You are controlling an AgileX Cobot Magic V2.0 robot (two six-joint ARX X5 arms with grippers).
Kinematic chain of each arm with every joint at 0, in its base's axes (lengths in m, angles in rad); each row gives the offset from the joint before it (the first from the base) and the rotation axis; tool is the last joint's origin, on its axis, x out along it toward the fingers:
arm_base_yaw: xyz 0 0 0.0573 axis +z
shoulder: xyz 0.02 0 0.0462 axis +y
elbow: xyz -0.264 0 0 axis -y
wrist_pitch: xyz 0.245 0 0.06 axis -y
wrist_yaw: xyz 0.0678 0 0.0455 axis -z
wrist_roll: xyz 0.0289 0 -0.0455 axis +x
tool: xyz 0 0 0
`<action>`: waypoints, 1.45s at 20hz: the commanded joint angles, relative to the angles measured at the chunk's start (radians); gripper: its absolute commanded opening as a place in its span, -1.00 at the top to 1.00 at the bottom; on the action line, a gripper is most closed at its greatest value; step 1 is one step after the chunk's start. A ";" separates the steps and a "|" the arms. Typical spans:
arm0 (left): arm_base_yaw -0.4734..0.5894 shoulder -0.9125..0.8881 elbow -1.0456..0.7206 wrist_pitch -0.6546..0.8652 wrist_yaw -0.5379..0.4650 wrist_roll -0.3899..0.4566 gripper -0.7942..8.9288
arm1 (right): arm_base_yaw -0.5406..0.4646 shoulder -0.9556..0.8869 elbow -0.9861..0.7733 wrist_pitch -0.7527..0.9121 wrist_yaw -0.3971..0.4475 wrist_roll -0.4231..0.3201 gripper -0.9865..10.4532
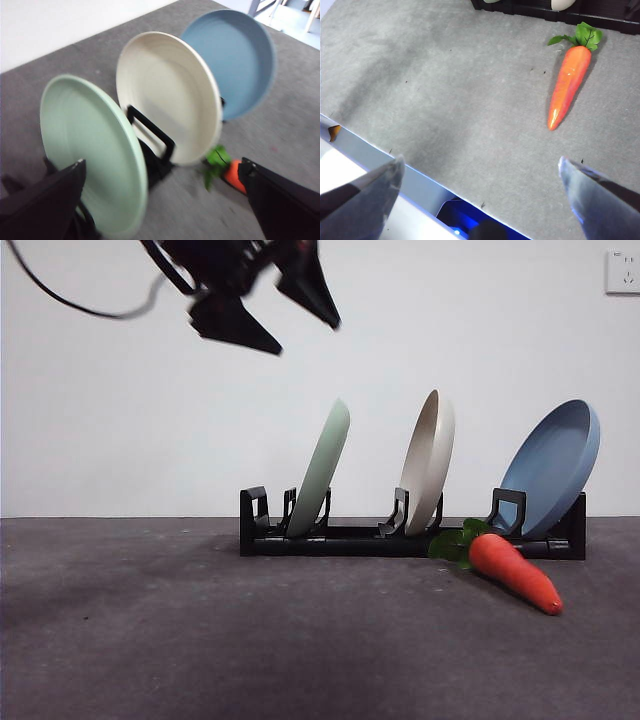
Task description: Take the green plate from the plate rack,put the plate on the table,take the carrot from the table,put the carrot in the plate
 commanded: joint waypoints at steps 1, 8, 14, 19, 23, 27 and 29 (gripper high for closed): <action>-0.006 0.091 0.059 0.064 -0.030 0.019 -0.25 | 0.002 0.000 0.001 -0.002 -0.001 0.006 -0.27; -0.013 0.242 0.067 0.222 -0.086 0.021 -0.25 | 0.002 0.000 0.001 -0.002 -0.001 0.006 -0.27; -0.034 0.310 0.067 0.245 -0.097 0.021 0.27 | 0.002 0.000 0.001 -0.002 0.000 0.006 -0.27; -0.039 0.311 0.067 0.232 -0.091 0.018 0.85 | 0.002 0.000 0.001 -0.001 0.000 0.006 -0.27; -0.039 0.311 0.067 0.211 -0.090 0.018 0.85 | 0.002 0.000 0.001 -0.001 0.000 0.006 -0.27; -0.037 0.296 0.068 0.210 -0.091 0.001 0.85 | 0.002 0.000 0.001 -0.001 0.000 0.006 -0.27; -0.037 0.280 0.071 0.202 -0.091 -0.017 0.85 | 0.002 0.000 0.001 -0.001 0.000 0.006 -0.27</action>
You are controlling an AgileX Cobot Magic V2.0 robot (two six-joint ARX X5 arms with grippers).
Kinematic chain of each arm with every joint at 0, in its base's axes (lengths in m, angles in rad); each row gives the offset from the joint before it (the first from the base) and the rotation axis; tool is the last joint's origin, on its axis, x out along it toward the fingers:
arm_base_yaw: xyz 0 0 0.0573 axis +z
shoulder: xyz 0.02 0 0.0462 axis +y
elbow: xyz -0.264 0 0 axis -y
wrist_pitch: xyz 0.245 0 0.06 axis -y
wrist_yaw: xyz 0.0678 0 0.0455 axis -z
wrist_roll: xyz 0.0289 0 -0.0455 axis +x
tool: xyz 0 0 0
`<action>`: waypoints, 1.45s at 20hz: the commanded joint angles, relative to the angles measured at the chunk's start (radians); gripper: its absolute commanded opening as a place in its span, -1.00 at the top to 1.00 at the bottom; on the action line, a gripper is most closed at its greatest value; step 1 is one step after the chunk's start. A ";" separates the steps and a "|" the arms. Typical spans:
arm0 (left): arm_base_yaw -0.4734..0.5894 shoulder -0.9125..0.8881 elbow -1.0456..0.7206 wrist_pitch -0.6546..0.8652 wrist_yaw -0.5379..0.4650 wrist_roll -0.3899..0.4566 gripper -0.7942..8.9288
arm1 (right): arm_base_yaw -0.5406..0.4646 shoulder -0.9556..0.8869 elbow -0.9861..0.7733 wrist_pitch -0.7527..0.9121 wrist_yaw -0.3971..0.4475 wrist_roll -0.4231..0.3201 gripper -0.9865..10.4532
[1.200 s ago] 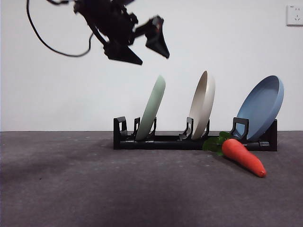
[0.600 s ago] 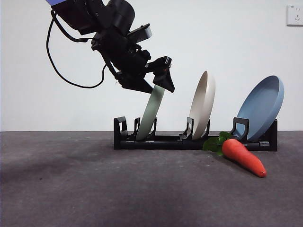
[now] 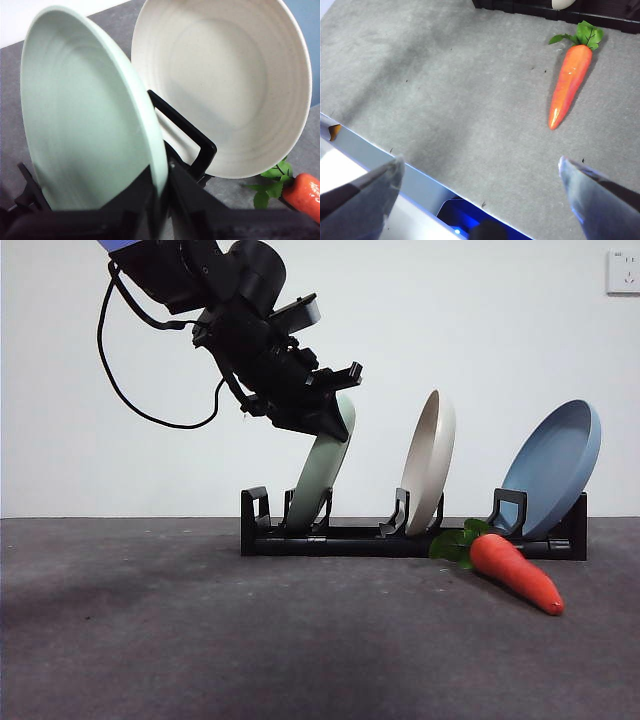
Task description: Take the green plate from the plate rack,put the plate on the table,take the carrot from the table,put the carrot in the plate
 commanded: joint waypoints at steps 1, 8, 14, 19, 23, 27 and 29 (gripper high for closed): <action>0.001 -0.029 0.008 -0.019 0.010 -0.003 0.85 | 0.002 0.000 0.001 0.002 0.000 0.006 -0.27; 0.000 -0.211 0.011 -0.065 0.027 -0.003 0.85 | 0.002 0.000 0.001 0.002 -0.001 0.006 -0.27; -0.049 -0.444 0.011 -0.417 0.021 0.090 0.85 | 0.002 0.000 0.001 0.003 -0.001 0.006 -0.27; -0.227 -0.524 0.011 -0.766 -0.278 0.224 0.85 | 0.002 0.000 0.001 0.003 -0.001 0.007 -0.27; -0.387 -0.516 -0.047 -0.809 -0.422 0.245 0.85 | 0.002 0.000 0.001 0.003 -0.001 0.007 -0.27; -0.474 -0.491 -0.212 -0.714 -0.505 0.245 0.85 | 0.002 0.000 0.001 0.003 -0.001 0.007 -0.27; -0.496 -0.477 -0.321 -0.621 -0.553 0.280 0.85 | 0.002 0.000 0.001 0.003 -0.001 0.011 -0.27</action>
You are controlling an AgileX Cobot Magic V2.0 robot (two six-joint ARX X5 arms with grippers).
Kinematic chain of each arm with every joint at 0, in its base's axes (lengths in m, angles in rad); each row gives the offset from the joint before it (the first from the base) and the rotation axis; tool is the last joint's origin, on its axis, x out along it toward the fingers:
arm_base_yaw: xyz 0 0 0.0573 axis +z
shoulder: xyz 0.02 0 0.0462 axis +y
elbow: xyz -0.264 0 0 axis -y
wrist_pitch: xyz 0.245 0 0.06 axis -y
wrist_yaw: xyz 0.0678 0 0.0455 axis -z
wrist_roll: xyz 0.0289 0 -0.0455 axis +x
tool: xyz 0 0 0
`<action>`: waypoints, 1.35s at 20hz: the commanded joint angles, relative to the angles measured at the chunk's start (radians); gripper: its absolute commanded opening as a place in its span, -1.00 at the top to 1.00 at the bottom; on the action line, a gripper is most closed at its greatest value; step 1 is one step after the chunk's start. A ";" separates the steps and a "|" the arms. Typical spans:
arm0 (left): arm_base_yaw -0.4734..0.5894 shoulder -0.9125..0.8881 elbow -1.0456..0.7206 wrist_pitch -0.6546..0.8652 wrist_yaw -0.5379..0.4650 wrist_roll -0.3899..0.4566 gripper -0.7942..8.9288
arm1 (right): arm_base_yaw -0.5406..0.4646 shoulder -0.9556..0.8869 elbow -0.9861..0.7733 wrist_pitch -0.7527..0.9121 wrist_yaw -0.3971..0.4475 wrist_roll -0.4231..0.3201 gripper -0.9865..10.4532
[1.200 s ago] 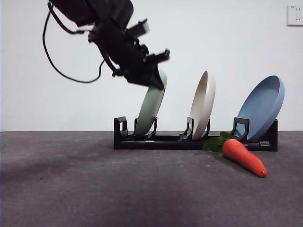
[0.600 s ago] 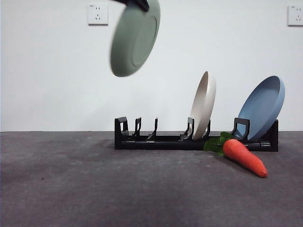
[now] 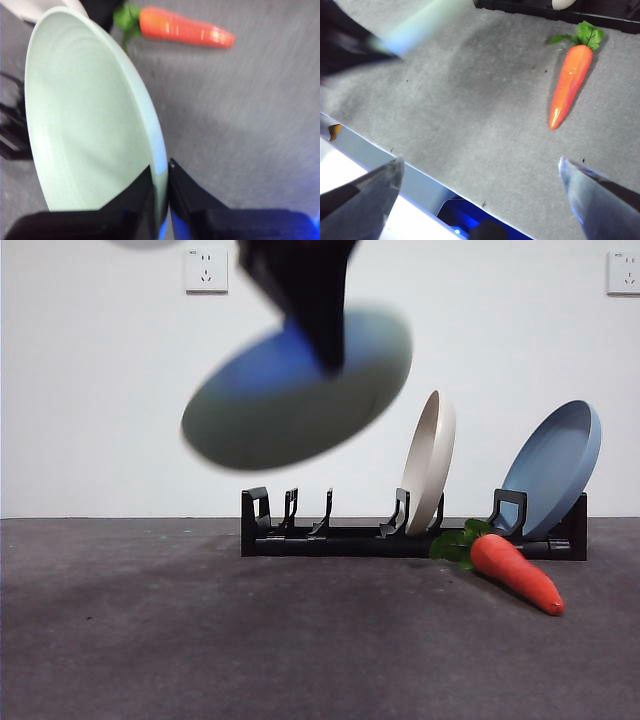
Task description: Take the green plate from the plate rack,put the plate on the table,take the carrot from the table,put the carrot in the plate
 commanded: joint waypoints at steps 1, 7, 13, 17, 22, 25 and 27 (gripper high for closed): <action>-0.020 0.018 -0.122 0.121 -0.061 0.067 0.85 | 0.002 0.000 0.001 0.002 -0.001 0.016 -0.27; -0.041 0.076 -0.347 0.442 -0.115 0.168 0.85 | 0.002 0.000 0.001 0.002 -0.001 0.018 -0.27; -0.041 0.232 -0.356 0.532 -0.123 0.212 0.85 | 0.002 0.000 0.001 0.002 -0.001 0.024 -0.27; -0.041 0.246 -0.356 0.516 -0.077 0.189 0.72 | 0.002 0.004 0.001 0.004 0.000 0.024 -0.27; -0.042 0.246 -0.354 0.500 -0.079 0.121 0.19 | 0.002 0.059 0.001 0.019 0.003 0.024 -0.27; -0.046 0.221 -0.346 0.481 -0.084 0.082 0.19 | 0.002 0.121 0.001 0.068 0.005 0.026 -0.27; -0.051 0.167 -0.331 0.451 -0.082 0.021 0.19 | 0.002 0.183 0.001 0.133 0.038 0.037 -0.27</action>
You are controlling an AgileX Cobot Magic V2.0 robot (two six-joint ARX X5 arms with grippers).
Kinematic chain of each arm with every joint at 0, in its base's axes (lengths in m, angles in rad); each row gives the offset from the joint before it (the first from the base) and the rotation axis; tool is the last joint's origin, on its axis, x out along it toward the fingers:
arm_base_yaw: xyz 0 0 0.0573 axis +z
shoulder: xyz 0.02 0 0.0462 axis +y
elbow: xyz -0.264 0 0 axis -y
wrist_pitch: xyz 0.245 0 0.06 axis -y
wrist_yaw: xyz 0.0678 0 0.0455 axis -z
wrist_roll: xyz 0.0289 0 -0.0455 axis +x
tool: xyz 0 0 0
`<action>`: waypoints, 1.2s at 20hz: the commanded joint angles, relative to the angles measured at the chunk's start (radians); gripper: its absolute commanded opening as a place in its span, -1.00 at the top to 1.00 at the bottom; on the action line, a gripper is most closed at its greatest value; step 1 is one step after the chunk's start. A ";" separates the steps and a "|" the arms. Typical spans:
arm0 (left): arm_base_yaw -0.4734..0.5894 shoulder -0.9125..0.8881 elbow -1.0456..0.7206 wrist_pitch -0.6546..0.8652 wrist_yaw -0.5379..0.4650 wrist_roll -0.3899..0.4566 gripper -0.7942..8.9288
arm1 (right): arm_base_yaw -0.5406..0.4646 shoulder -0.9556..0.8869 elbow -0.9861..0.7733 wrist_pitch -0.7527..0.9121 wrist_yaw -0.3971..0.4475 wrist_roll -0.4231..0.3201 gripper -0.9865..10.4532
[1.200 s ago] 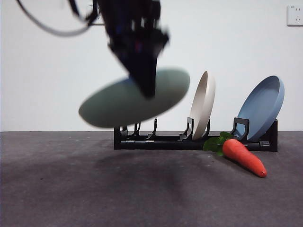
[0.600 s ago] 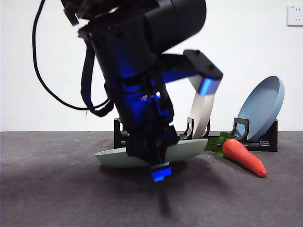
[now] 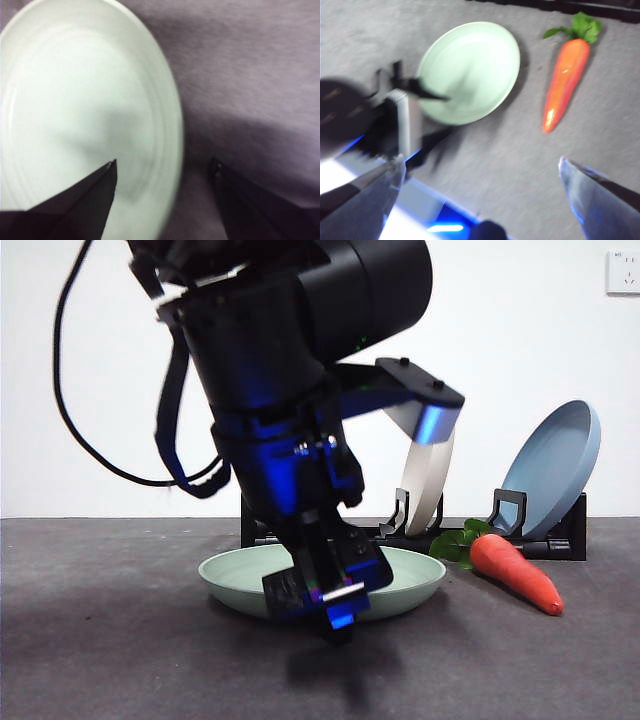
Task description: Take the green plate from the plate rack,put the plate on the table,take the carrot from the table,put the carrot in the plate
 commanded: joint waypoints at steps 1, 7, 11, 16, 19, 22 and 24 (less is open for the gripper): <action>-0.010 -0.086 0.033 -0.043 0.004 -0.116 0.19 | 0.002 0.079 0.001 0.081 0.032 0.023 -0.27; -0.026 -0.415 0.121 -0.157 0.111 -0.358 0.19 | 0.017 0.373 0.001 0.341 0.087 0.061 -0.27; -0.030 -0.636 0.127 -0.173 0.137 -0.462 0.19 | 0.059 0.580 0.001 0.493 0.181 0.061 -0.27; -0.030 -0.792 0.127 -0.263 0.135 -0.520 0.19 | 0.118 0.754 0.001 0.671 0.296 0.061 -0.26; -0.030 -0.821 0.127 -0.300 0.133 -0.537 0.19 | 0.143 0.825 0.001 0.757 0.315 0.081 -0.09; -0.030 -0.821 0.127 -0.337 0.133 -0.539 0.19 | 0.155 0.875 0.001 0.799 0.348 0.105 -0.03; -0.030 -0.821 0.127 -0.345 0.133 -0.545 0.19 | 0.155 0.892 0.001 0.805 0.348 0.113 0.19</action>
